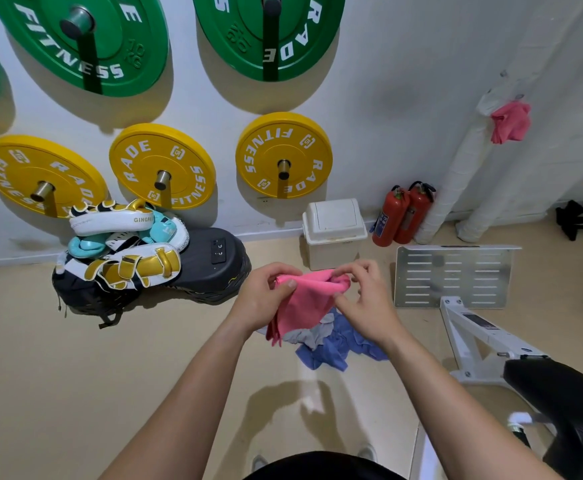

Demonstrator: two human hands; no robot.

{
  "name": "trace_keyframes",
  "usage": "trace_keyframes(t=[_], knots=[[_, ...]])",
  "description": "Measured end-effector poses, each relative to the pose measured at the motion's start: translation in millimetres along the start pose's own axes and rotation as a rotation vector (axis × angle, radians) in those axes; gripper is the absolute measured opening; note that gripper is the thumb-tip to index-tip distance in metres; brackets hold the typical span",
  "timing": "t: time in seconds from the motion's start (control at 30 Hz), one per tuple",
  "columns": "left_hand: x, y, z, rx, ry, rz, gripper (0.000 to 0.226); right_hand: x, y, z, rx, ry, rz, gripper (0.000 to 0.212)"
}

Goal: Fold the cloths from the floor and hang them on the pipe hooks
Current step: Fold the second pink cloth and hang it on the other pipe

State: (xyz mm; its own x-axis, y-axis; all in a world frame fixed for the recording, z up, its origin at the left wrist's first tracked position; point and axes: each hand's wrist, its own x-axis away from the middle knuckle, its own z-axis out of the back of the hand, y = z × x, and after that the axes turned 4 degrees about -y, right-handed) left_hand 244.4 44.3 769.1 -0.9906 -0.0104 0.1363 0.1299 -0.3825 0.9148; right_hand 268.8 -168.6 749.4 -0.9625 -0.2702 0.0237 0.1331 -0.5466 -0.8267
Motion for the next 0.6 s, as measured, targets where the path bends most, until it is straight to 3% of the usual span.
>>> trace_keyframes(t=[0.13,0.33,0.5,0.6], knots=[[3.0,1.1,6.9,-0.032,-0.032,-0.021,0.019,-7.6,3.5,8.7,0.198,-0.182,0.059,0.028],[5.7,-3.0,16.0,-0.023,-0.029,-0.024,0.019,-9.5,0.1,14.5,0.226,-0.201,0.109,0.015],[4.6,-12.1,17.8,-0.177,0.043,-0.049,0.02,-13.4,-5.6,22.6,0.038,-0.243,0.024,0.012],[5.9,-22.3,12.2,-0.213,0.109,-0.025,0.02,-18.5,-11.5,28.9,0.018,-0.259,0.038,0.03]])
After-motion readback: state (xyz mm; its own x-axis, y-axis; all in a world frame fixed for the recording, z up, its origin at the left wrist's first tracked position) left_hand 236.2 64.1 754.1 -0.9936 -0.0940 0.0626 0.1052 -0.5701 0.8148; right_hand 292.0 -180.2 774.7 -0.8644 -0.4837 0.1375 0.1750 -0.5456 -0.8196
